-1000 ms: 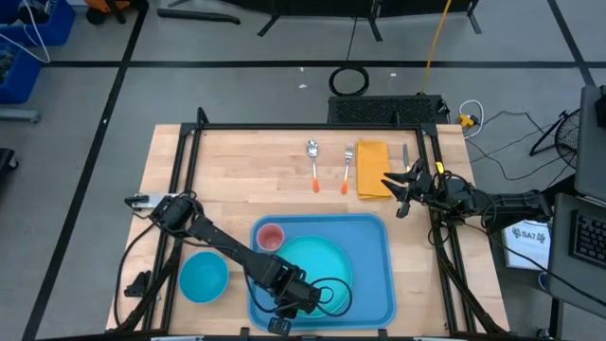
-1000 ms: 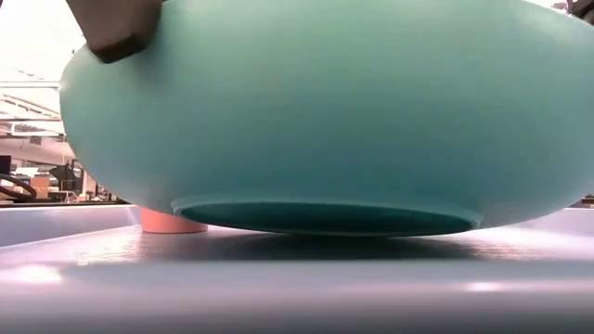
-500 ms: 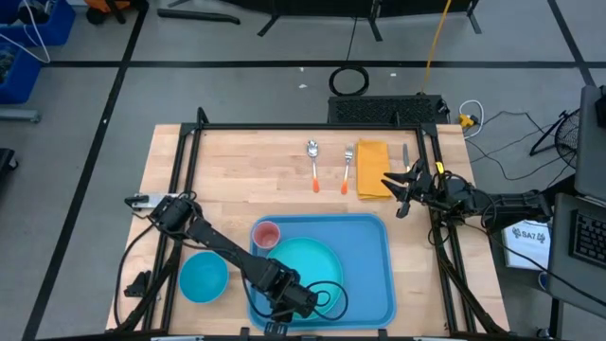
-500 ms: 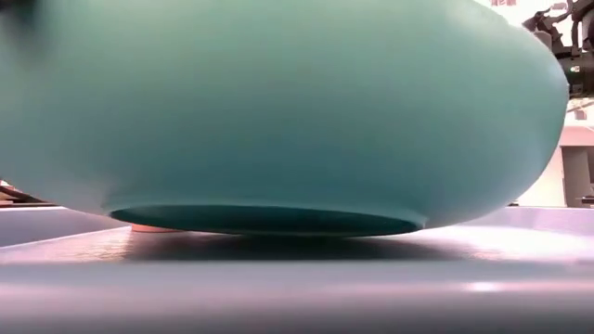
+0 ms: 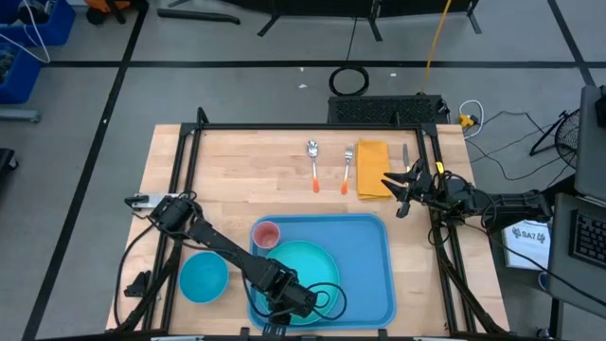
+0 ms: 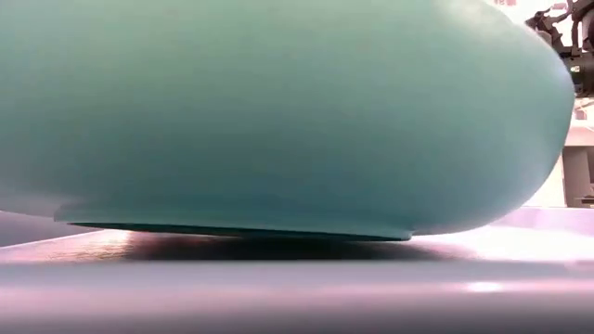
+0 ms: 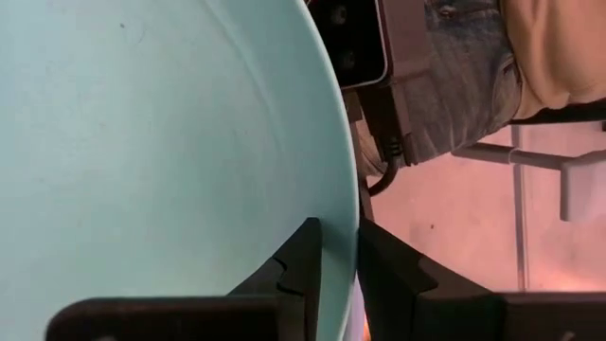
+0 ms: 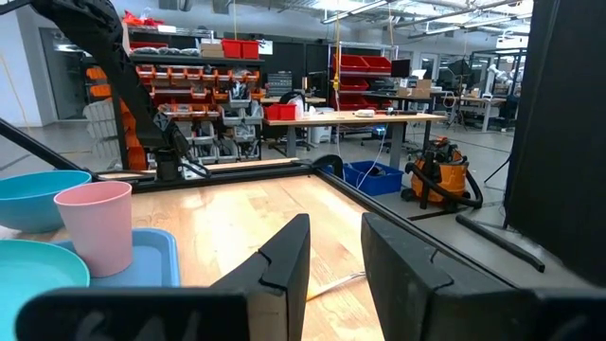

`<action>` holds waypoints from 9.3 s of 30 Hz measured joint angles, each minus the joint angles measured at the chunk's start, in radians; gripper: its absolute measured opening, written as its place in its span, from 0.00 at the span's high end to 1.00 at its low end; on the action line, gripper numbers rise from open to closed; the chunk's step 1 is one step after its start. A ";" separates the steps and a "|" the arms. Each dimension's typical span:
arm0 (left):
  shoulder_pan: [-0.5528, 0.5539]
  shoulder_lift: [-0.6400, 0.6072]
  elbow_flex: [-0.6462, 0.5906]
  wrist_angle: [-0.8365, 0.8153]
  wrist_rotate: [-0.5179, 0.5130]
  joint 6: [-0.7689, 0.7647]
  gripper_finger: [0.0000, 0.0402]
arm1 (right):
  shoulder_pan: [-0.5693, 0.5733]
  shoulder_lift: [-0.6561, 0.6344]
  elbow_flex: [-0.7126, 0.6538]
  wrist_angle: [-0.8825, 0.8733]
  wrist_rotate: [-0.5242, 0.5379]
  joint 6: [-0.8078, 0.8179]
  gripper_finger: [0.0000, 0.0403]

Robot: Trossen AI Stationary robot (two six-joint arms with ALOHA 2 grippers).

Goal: Set up tray
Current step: Put the light blue plate on the blue serving tray, then stack the blue bowl on the light blue plate

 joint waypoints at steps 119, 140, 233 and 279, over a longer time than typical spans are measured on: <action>-0.074 -0.446 -0.383 -0.386 -0.542 -0.535 0.78 | 0.000 0.000 0.000 0.014 0.000 -0.027 0.78; -0.041 -0.491 -0.383 -0.618 -0.479 -1.468 0.78 | 0.000 0.000 0.000 0.085 0.001 -0.028 0.78; -0.063 -0.550 -0.548 -0.199 -0.380 -1.736 0.78 | 0.000 0.001 0.000 0.096 0.001 -0.027 0.78; -0.087 -0.546 -0.606 -0.125 -0.562 -1.507 0.97 | 0.000 0.001 0.000 0.094 0.001 -0.027 0.78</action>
